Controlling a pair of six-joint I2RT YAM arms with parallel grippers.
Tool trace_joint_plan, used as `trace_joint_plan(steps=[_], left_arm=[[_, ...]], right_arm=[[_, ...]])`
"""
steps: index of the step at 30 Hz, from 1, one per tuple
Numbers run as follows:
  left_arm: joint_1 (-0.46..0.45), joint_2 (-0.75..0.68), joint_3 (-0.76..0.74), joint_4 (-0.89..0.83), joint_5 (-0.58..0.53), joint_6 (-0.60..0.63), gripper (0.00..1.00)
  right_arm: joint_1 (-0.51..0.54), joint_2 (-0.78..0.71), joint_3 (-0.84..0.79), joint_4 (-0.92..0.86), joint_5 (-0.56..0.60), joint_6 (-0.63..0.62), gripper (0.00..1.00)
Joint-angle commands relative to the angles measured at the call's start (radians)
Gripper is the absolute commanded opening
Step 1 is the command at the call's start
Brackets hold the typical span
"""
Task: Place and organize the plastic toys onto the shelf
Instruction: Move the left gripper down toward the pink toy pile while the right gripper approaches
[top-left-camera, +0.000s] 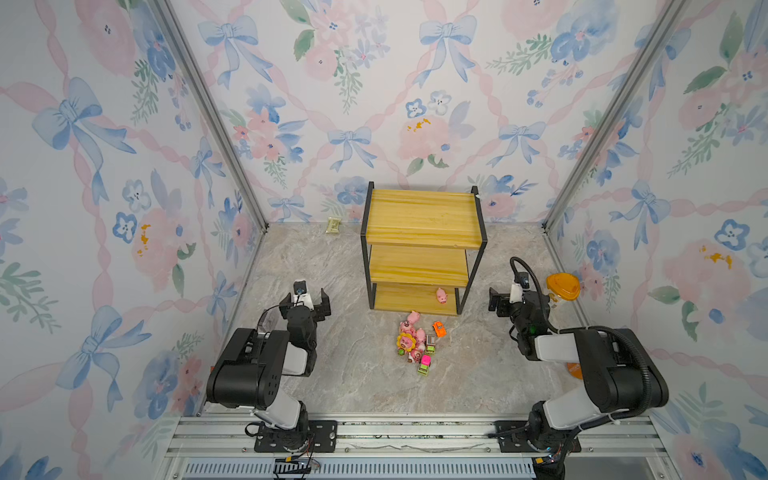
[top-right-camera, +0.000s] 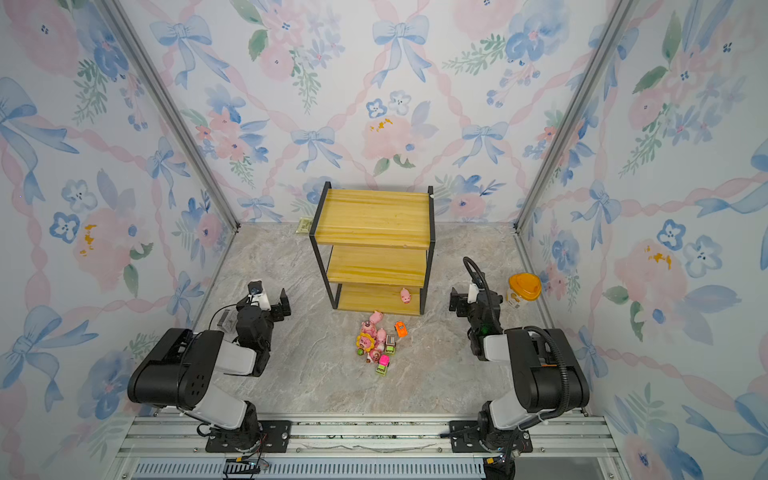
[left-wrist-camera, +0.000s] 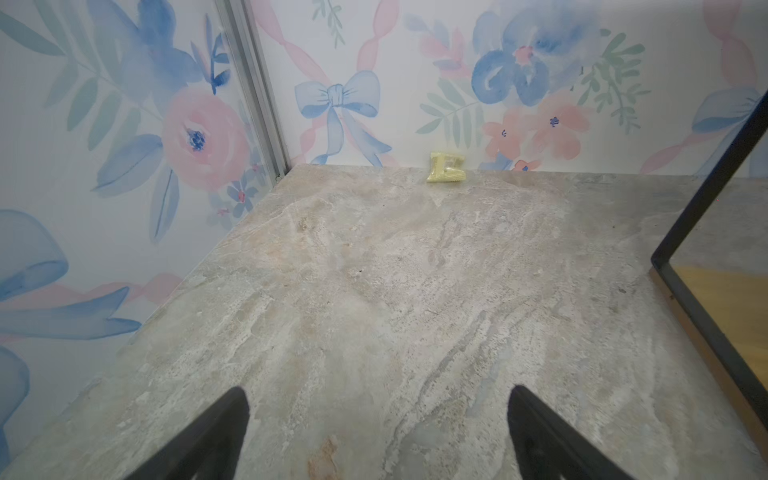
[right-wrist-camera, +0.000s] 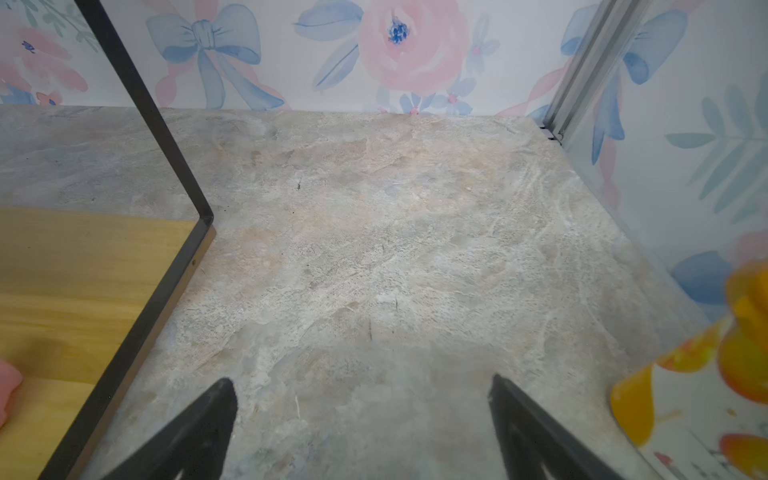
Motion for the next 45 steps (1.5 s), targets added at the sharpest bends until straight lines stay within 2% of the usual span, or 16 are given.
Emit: trace_joint_plan(steps=[1,10,12,17,19,24,30,33,36,38,42,45], left_arm=[[-0.002,0.008,0.006,0.026,-0.013,0.006,0.98],[-0.001,0.008,0.007,0.024,0.006,0.009,0.98],[-0.001,0.008,0.007,0.024,0.046,0.028,0.98],[-0.008,0.0,0.009,0.023,0.049,0.042,0.98],[-0.017,-0.02,0.002,0.021,0.043,0.051,0.98],[-0.072,-0.092,0.004,-0.031,0.003,0.109,0.98],[-0.197,-0.18,0.075,-0.197,-0.055,0.24,0.98],[-0.247,-0.211,0.12,-0.268,-0.055,0.254,0.98],[-0.288,-0.247,0.148,-0.346,-0.026,0.225,0.98],[-0.329,-0.277,0.163,-0.411,-0.024,0.199,0.98],[-0.423,-0.34,0.187,-0.559,-0.03,0.144,0.98],[-0.477,-0.397,0.178,-0.661,-0.048,0.072,0.97]], right_arm=[[-0.008,0.001,0.02,0.005,-0.013,0.006,0.97],[-0.024,0.001,0.02,0.004,-0.044,0.014,0.97],[-0.017,0.001,0.02,0.005,-0.033,0.011,0.97],[-0.003,-0.01,0.02,0.005,0.01,0.006,0.97],[0.001,-0.058,0.046,-0.084,0.036,0.011,0.97],[0.03,-0.223,0.176,-0.464,0.087,0.005,0.97],[0.058,-0.345,0.348,-0.953,0.095,0.144,0.97],[0.136,-0.4,0.357,-1.089,0.129,0.174,0.97],[0.249,-0.48,0.349,-1.215,0.242,0.216,0.97],[0.306,-0.546,0.337,-1.306,0.278,0.283,0.97],[0.423,-0.719,0.28,-1.439,0.279,0.435,0.99],[0.525,-0.829,0.23,-1.482,0.253,0.534,0.96]])
